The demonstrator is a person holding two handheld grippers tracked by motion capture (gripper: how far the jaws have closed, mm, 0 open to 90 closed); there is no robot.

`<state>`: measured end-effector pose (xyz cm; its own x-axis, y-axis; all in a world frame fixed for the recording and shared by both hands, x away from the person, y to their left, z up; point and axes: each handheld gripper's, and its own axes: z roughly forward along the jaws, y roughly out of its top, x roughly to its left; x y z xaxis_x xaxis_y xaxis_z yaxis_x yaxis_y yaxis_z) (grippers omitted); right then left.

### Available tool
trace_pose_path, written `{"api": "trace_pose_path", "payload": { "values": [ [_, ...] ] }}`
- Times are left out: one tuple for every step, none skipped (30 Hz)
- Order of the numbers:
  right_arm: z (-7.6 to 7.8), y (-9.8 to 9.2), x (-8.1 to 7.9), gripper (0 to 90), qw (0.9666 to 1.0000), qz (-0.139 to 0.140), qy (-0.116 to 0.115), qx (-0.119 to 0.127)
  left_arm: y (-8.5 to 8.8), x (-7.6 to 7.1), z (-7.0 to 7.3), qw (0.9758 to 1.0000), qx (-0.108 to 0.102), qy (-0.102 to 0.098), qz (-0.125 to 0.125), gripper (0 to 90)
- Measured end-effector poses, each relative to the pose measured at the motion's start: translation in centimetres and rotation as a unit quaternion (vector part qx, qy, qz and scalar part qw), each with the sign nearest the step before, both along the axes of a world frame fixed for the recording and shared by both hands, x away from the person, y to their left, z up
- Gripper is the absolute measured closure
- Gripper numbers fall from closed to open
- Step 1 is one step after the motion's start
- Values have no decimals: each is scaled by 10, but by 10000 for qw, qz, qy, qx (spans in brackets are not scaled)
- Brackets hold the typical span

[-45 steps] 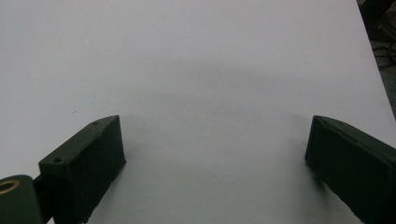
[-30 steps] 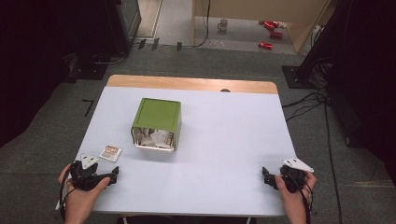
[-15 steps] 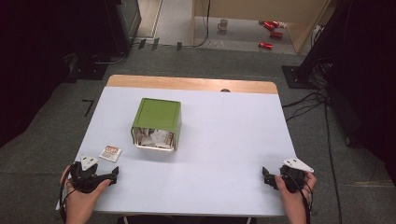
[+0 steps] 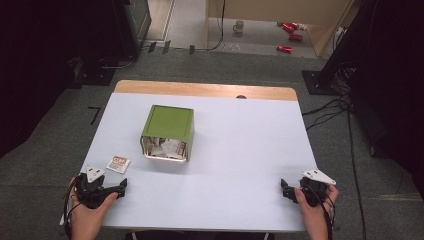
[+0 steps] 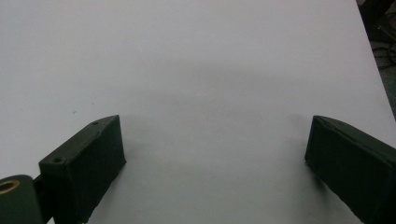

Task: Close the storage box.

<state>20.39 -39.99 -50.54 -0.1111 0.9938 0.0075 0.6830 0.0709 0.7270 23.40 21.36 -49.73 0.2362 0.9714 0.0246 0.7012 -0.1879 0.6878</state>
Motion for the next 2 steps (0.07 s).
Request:
{"api": "trace_pose_path", "payload": {
  "values": [
    [0,0,0,42,10000,0,1,2,0,0,0,10000,-2,1,1,14],
    [0,0,0,41,10000,-2,5,6,0,0,0,10000,-2,3,1,14]
  ]
}}
